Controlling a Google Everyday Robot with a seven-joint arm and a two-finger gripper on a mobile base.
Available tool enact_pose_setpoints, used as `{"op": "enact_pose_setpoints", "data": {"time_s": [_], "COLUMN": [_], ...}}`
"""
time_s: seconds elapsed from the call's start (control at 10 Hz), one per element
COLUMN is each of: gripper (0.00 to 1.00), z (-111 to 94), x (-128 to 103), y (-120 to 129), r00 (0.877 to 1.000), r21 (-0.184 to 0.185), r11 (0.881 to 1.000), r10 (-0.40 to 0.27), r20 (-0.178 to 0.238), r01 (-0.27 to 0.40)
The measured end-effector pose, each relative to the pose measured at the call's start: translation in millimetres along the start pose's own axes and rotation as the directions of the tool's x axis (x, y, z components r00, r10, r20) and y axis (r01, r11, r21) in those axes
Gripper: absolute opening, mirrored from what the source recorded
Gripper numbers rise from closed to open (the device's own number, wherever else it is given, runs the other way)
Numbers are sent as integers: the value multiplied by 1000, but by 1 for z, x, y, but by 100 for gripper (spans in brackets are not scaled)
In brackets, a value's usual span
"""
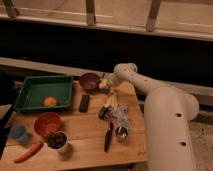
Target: Place sponge in tray
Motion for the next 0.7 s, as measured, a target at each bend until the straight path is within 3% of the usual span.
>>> {"op": "enact_pose_setpoints", "data": {"time_s": [0.4,0.7], "gripper": [65,40], "z": [8,6], "x": [0,-1], "y": [-6,-7], "r00": [1000,1000], "r21": [-13,-16], "r11": [1000,1000], "r10": [18,9], "r20": [-5,-3], "r01": [-18,-9]}}
